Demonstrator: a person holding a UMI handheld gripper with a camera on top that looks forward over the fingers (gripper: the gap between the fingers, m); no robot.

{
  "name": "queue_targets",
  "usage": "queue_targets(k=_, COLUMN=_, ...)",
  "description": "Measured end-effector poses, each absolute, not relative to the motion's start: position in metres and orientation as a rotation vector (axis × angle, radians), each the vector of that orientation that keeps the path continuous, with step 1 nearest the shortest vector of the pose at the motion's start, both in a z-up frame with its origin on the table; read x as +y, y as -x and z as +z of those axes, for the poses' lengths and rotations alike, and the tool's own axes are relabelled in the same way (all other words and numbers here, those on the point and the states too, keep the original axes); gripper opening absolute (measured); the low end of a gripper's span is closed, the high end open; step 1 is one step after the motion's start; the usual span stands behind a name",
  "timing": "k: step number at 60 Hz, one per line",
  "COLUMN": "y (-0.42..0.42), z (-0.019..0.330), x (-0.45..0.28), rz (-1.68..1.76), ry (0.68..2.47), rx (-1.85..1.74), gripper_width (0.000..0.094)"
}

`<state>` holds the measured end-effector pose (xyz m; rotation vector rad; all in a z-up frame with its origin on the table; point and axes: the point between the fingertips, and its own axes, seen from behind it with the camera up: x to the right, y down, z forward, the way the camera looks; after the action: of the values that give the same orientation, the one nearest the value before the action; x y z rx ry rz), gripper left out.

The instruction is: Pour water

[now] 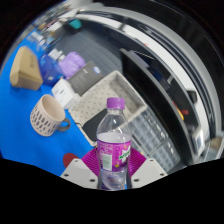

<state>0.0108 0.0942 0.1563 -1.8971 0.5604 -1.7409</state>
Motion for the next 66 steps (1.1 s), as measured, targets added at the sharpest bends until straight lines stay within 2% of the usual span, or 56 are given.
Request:
queue_targets(k=10, y=-0.036, z=0.156, x=0.134, rz=-1.994, ry=2.13, rx=0.091, gripper_width=0.0334)
queue_targets(k=18, y=-0.049, z=0.156, x=0.152, rz=-2.138, ry=2.232, rx=-0.243, gripper_width=0.0334)
queue_targets(k=31, y=-0.059, z=0.164, x=0.173, rz=-2.328, ry=2.264, rx=-0.776, gripper_width=0.0332)
queue_targets(k=40, y=-0.06, z=0.165, x=0.182, rz=-2.388, ry=2.255, rx=-0.987, gripper_width=0.0333)
queue_targets(k=55, y=-0.059, z=0.171, x=0.186, rz=-2.391, ry=2.225, rx=-0.922, gripper_width=0.0334)
queue_targets(k=66, y=-0.056, z=0.184, x=0.169, rz=-2.14, ry=2.181, rx=-0.26, gripper_width=0.0334)
